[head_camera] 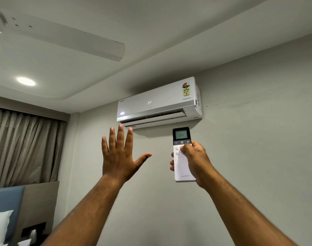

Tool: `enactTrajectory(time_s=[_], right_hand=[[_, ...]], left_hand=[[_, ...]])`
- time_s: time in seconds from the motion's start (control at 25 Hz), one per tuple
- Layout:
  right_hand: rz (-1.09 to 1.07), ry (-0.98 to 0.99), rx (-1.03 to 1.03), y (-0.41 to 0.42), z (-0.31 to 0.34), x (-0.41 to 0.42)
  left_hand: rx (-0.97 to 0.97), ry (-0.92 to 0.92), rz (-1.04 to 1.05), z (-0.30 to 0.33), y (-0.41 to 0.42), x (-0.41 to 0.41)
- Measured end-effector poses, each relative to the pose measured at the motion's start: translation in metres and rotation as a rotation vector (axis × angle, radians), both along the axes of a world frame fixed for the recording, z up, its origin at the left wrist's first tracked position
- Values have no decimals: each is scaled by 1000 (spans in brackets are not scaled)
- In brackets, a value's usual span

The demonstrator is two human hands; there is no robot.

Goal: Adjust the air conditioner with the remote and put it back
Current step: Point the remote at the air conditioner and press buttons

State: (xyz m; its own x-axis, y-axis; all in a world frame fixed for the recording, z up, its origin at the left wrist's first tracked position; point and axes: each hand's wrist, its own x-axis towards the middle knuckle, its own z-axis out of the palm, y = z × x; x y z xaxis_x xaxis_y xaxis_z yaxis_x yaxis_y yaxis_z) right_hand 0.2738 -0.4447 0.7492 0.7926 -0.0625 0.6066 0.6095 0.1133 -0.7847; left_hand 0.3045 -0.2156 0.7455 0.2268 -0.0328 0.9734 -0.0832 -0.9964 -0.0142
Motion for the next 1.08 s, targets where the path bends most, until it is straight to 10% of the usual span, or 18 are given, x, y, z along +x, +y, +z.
enactTrajectory(time_s=[1.08], right_hand=[[10, 11, -7, 8, -3, 10]], left_hand=[[-11, 12, 2, -4, 10, 4]])
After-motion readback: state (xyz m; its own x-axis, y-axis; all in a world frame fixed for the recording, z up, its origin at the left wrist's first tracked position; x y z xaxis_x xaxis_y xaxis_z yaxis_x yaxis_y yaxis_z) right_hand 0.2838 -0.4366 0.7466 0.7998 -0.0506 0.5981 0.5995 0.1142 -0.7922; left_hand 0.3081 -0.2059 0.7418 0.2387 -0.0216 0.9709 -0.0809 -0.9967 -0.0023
